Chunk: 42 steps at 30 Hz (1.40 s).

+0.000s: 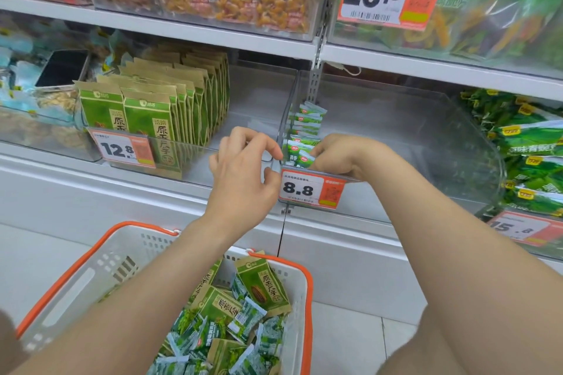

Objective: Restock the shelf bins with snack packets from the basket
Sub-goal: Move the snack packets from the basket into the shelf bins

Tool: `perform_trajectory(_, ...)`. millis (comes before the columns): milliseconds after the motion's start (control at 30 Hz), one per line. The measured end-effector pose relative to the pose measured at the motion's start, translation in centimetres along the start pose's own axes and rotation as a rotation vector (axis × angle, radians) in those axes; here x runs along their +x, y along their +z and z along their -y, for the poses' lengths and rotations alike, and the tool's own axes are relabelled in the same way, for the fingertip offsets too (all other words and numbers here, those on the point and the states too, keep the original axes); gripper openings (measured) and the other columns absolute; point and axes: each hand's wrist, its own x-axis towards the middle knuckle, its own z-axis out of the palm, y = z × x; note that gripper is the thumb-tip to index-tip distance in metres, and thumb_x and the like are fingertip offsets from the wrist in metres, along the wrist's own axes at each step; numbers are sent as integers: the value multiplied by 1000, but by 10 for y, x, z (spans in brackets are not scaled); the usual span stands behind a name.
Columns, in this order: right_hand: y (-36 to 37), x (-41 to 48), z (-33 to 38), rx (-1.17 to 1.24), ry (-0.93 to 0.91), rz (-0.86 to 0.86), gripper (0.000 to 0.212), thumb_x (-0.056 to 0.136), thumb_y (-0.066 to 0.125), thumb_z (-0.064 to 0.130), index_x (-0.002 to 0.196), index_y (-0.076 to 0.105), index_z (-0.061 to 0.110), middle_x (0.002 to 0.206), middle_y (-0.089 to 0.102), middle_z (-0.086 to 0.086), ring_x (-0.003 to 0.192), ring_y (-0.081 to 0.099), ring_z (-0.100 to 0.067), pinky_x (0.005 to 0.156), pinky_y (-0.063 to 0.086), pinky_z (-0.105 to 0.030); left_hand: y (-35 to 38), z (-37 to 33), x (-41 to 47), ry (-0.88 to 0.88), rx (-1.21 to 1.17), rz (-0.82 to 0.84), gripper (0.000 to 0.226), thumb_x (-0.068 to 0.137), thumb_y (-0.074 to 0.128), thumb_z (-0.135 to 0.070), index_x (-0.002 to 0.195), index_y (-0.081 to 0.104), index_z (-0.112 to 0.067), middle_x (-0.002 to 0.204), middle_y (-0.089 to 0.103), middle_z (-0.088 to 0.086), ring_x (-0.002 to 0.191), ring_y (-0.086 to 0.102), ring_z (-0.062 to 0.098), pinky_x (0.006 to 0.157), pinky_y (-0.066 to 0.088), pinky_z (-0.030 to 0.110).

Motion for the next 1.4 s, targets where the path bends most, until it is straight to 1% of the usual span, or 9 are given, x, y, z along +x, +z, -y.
perform_trajectory(267,-3,4,4,1,-13,-171,34,72,93,15,96,69,14,86,69,-6,73,62,-20,84,63,-39,1,3,1,6,-29,0,25,82,63,-13,95,62,-34,111,44,-9,108,43,14,85,23,34)
perform_trajectory(400,5,5,3,-65,-30,-248,44,73,91,21,106,64,12,107,65,-8,84,58,-19,67,50,-31,2,4,-1,3,-32,0,25,82,65,-12,93,63,-35,110,44,-9,107,43,14,86,23,33)
perform_trajectory(533,4,3,3,-130,45,-165,36,76,87,29,90,58,13,85,64,-4,59,55,-15,37,38,-16,1,3,-2,13,-22,-17,24,83,64,-11,94,63,-33,110,44,-8,108,42,17,86,24,33)
perform_trajectory(733,-9,-12,-1,129,53,-29,63,71,93,47,110,57,14,101,72,-5,76,71,-15,59,55,-27,-1,6,-12,166,2,-92,16,84,64,-9,93,58,-21,100,43,-2,94,46,23,81,42,43)
perform_trajectory(833,-9,-24,-7,52,-133,-342,54,75,89,45,112,58,21,110,64,0,103,63,-21,79,51,-31,1,10,-21,198,-16,-89,15,82,62,-13,89,51,-20,82,45,-8,77,47,21,65,39,39)
perform_trajectory(933,5,-55,-2,-69,-477,-527,19,80,73,30,94,60,27,78,67,6,90,62,-17,74,46,-30,10,20,-36,58,53,139,11,81,55,-37,87,52,-29,65,55,-9,68,56,21,56,42,35)
perform_trajectory(1033,36,-84,4,-279,-627,-314,10,79,72,30,84,66,25,64,59,13,68,56,1,70,45,-28,23,31,-55,-2,254,474,18,81,50,-48,77,54,-31,68,62,-9,77,66,23,59,42,32)
perform_trajectory(1200,102,-93,-14,-698,-569,128,10,83,71,30,86,65,22,82,60,3,88,64,-26,72,59,-39,49,50,-102,71,428,955,13,91,53,-30,81,55,-22,79,60,1,78,61,29,66,52,35)
perform_trajectory(1400,141,-97,-28,-938,-550,336,28,91,60,10,67,46,13,72,52,-4,63,48,-20,48,37,-28,84,87,-160,38,488,1428,15,101,56,-23,110,61,-12,108,58,3,93,59,26,84,52,42)
